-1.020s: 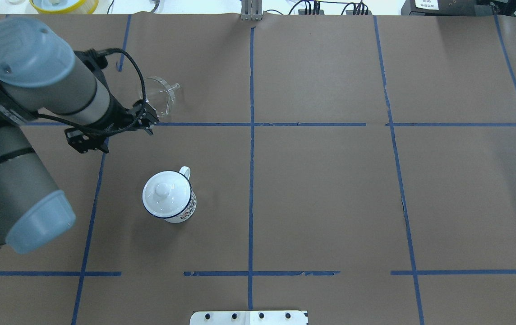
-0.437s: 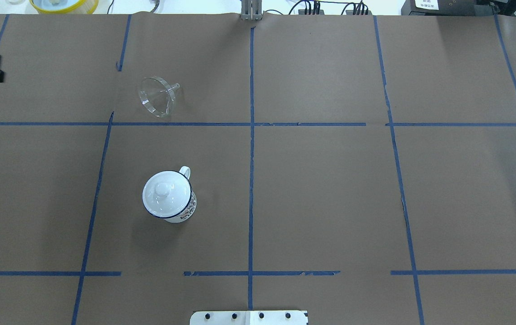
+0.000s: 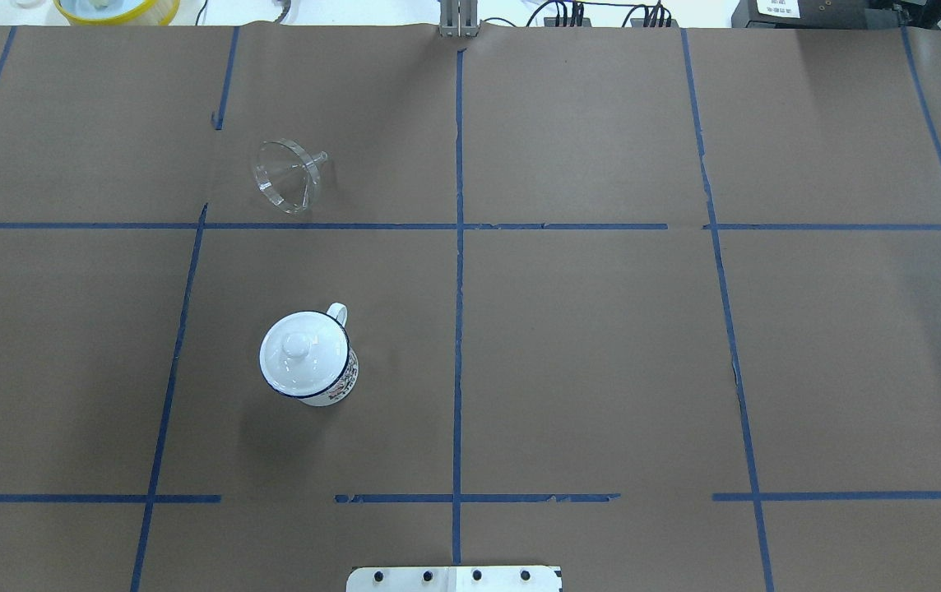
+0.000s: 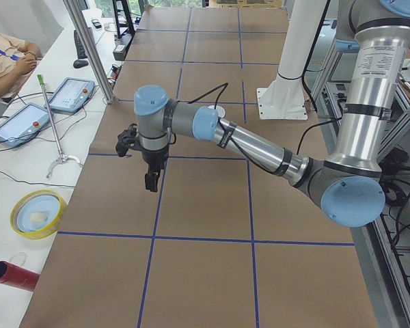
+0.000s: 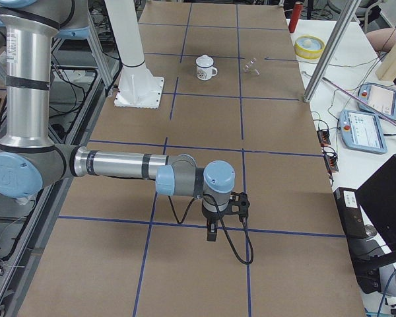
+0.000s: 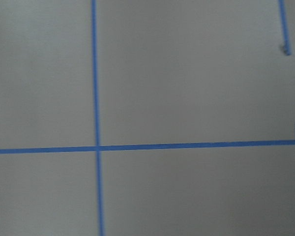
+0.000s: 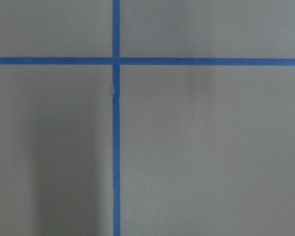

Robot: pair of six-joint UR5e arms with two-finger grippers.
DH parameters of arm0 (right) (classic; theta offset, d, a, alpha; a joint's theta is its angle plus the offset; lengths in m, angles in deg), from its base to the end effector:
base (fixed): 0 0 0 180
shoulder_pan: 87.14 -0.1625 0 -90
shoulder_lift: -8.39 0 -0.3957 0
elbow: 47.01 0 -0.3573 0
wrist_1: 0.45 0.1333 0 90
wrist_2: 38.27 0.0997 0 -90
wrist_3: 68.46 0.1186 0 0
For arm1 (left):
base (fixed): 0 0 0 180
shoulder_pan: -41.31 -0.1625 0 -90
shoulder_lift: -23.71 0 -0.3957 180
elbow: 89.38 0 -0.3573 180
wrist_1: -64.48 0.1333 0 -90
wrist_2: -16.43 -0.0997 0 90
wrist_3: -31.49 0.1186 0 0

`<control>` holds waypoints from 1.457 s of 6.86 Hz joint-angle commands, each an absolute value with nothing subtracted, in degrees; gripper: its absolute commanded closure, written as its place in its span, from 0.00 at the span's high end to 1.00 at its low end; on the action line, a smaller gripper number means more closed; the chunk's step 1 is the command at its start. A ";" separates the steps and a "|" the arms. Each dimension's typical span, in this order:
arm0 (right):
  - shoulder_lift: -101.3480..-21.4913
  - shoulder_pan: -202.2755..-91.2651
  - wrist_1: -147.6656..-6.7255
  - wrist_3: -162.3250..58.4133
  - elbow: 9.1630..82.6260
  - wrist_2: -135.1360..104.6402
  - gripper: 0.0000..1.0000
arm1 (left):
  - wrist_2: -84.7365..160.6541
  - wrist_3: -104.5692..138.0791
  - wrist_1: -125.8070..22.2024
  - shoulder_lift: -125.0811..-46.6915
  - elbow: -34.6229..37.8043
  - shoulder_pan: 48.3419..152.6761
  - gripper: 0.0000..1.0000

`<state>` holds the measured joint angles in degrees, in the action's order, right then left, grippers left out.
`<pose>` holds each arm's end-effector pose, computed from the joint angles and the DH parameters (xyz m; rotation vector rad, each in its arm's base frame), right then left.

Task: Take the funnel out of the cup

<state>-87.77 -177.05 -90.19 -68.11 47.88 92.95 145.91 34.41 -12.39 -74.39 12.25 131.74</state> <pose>0.0545 -0.4129 0.6548 -0.0196 -0.7193 0.0107 -0.0617 -0.5012 0.5131 0.1307 0.6849 0.0814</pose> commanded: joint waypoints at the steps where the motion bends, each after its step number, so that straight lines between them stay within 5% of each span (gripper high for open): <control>1: -87.76 -177.05 -90.19 -68.11 47.91 92.95 1.00 | 146.50 40.98 -17.76 -74.20 1.97 135.53 1.00; 10: -87.76 -177.05 -90.19 -68.11 47.91 92.95 1.00 | 147.38 40.10 -17.44 -74.99 5.10 135.44 1.00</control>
